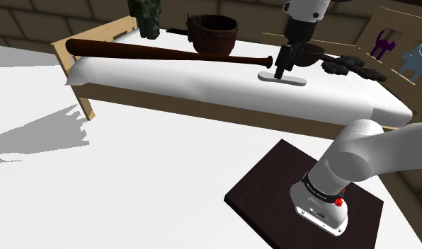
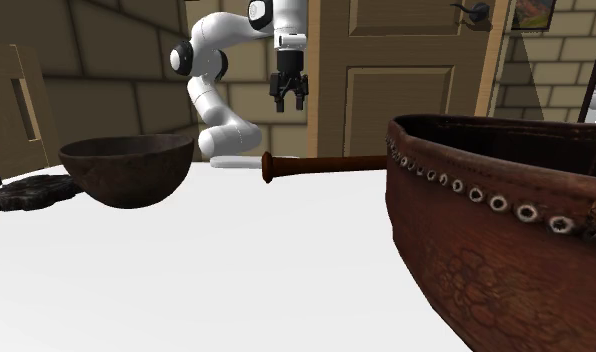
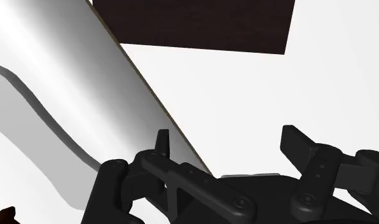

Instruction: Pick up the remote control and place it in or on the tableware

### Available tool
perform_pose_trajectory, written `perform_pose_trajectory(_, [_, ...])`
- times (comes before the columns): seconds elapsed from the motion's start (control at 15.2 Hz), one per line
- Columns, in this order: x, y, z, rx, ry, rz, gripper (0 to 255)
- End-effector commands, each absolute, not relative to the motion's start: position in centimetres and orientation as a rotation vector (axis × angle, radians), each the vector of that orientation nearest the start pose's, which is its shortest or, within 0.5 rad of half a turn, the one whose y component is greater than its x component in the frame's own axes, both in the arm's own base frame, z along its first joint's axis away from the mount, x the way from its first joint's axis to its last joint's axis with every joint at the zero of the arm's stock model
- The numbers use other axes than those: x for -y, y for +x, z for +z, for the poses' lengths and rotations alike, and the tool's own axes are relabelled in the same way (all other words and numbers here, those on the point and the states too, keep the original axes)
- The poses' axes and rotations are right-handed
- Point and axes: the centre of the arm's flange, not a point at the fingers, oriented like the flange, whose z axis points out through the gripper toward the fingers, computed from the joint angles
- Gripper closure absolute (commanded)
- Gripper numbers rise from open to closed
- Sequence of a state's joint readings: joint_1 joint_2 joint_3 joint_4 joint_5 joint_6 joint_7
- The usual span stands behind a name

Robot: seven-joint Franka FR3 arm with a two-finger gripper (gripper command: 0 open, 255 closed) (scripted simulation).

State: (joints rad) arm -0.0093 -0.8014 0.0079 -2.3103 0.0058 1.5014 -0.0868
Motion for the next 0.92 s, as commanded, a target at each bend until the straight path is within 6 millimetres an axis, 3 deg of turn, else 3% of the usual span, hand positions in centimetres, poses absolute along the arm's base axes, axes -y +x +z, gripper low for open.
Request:
perform_pose_trajectory(0.0, [-0.1,29.6,61.1,0.131,-3.138,0.012,0])
perform_pose_trajectory(0.4, [7.5,30.8,58.8,0.415,-3.106,0.005,0])
perform_pose_trajectory(0.86, [15.9,33.8,56.2,0.739,-3.036,-0.003,0])
